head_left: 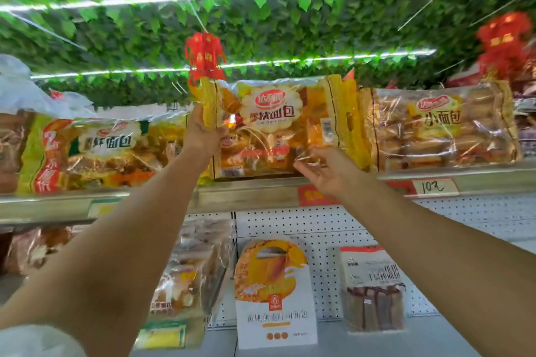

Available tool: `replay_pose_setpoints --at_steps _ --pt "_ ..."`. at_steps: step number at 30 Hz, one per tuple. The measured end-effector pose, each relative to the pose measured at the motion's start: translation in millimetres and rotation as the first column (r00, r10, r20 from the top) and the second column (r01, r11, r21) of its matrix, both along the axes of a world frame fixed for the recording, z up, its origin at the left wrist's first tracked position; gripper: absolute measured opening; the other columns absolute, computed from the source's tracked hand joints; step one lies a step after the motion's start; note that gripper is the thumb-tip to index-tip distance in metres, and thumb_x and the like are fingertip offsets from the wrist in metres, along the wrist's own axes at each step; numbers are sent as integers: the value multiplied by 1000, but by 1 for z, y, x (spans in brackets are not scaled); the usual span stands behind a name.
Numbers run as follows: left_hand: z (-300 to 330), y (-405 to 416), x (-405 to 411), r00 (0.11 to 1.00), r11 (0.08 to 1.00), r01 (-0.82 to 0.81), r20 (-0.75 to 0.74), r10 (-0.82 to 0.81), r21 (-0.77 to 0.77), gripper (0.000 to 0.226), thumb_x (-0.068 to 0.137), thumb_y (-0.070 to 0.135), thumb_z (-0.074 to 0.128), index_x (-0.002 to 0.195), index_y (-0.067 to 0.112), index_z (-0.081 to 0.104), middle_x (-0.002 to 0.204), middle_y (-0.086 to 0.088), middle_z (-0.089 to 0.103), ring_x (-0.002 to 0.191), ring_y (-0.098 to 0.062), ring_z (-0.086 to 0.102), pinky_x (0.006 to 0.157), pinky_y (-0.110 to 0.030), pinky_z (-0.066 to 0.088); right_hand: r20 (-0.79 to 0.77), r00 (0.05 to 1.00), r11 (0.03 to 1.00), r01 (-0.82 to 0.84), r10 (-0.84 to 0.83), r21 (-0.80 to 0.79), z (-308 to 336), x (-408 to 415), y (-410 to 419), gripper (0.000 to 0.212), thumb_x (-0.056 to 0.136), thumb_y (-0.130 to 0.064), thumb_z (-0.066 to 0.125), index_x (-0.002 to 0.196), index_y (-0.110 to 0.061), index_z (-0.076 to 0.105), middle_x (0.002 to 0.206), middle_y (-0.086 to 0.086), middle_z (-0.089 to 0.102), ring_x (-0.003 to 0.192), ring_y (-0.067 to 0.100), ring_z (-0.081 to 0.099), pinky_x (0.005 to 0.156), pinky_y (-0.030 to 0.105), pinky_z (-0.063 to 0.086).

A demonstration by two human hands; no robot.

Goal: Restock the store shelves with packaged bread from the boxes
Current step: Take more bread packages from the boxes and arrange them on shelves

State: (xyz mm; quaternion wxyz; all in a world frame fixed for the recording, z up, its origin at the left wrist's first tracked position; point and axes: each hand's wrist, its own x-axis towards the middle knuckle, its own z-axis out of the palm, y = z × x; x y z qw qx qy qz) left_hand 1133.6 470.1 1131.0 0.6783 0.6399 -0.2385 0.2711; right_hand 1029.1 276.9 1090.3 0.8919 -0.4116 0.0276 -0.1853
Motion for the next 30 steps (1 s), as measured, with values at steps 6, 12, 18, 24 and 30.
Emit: replay_pose_setpoints --at_steps 6,12,18,24,30 --pt "-8 -6 32 988 988 -152 29 151 35 47 91 -4 63 128 21 50 101 11 63 91 -8 59 56 -4 45 -80 995 993 -64 56 -103 6 5 -13 6 97 0 49 92 -2 51 133 27 46 119 43 53 78 42 57" --pt "-6 -18 39 972 973 -230 53 228 30 44 95 6 61 135 21 52 122 3 66 112 -16 62 87 -23 53 -72 992 991 99 -106 -93 14 5 -7 8 93 3 51 90 -4 52 125 16 45 120 36 47 104 49 46" --pt "-24 -20 39 933 895 -359 108 343 265 63 99 11 55 152 21 24 144 -8 51 120 -28 56 102 -48 48 -106 965 945 208 -240 -252 15 -1 -4 19 93 4 50 109 -5 55 126 10 52 123 26 51 105 39 46" --pt "-23 -5 34 903 858 -429 150 402 283 87 82 28 79 150 15 27 147 -10 41 139 -29 37 116 -45 33 -214 929 889 195 -304 -415 10 -13 -9 20 99 -5 44 79 -7 49 109 11 56 111 22 54 102 39 47" --pt "-45 0 8 789 705 -614 240 566 354 60 87 33 74 135 14 45 132 -11 50 127 -29 42 103 -42 39 -307 913 809 43 -270 -586 -1 -24 -23 13 96 -12 49 84 -10 53 87 7 51 69 15 48 56 25 42"
